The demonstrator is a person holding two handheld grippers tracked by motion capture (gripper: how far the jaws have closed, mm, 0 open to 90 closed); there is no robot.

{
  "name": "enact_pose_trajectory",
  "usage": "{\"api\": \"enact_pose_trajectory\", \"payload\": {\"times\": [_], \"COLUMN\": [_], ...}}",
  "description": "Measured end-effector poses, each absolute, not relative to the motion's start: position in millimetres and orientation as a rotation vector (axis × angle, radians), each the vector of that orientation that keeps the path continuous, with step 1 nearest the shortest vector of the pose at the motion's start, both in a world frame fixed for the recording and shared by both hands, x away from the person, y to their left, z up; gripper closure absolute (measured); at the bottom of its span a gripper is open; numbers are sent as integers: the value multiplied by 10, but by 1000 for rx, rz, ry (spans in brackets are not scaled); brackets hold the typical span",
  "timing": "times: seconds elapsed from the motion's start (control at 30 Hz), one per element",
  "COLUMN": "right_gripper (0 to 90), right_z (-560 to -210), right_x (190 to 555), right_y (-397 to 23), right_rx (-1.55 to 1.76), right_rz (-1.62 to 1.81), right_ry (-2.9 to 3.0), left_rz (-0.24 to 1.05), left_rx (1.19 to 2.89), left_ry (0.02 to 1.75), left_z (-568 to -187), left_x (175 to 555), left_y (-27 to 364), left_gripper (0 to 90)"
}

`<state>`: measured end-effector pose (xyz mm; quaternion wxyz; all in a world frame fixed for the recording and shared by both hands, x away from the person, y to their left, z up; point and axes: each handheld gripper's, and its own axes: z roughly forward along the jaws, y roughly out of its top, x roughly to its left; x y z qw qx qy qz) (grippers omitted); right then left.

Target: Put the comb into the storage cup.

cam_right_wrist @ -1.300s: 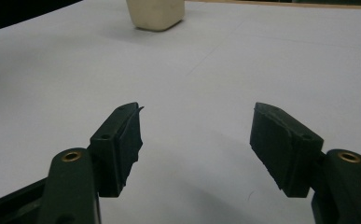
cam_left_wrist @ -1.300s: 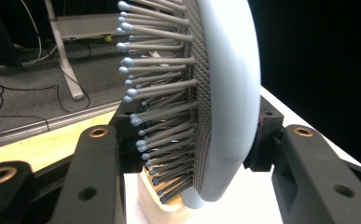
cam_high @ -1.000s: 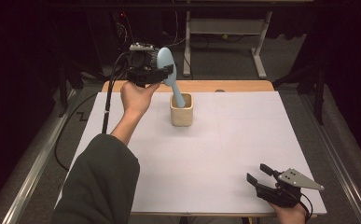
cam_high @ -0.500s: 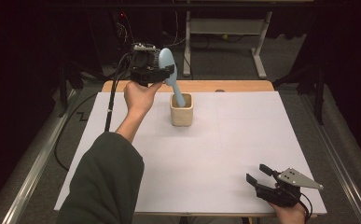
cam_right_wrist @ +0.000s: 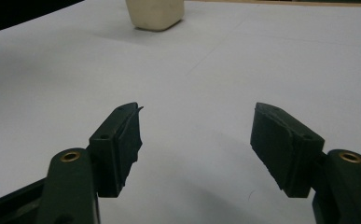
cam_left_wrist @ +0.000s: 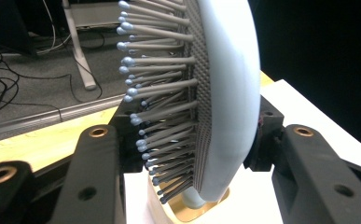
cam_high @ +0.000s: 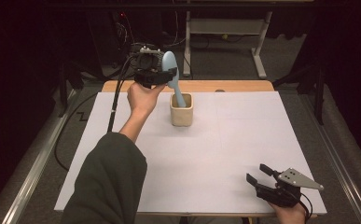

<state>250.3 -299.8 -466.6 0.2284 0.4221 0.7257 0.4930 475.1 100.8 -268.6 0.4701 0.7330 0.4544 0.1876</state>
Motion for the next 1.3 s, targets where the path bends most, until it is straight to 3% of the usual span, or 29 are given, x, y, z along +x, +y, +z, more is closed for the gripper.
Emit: {"api": "enact_pose_trajectory", "payload": {"times": [1.3], "right_gripper": [339], "right_z": [-4669], "right_x": [2508], "right_y": [-3006], "right_rx": [1179], "right_rz": [1371], "right_ry": [2000], "left_rz": [431], "left_rx": [1858], "left_ry": [1154], "left_z": [-2999], "left_x": [4827], "left_y": [950], "left_gripper": [517]}}
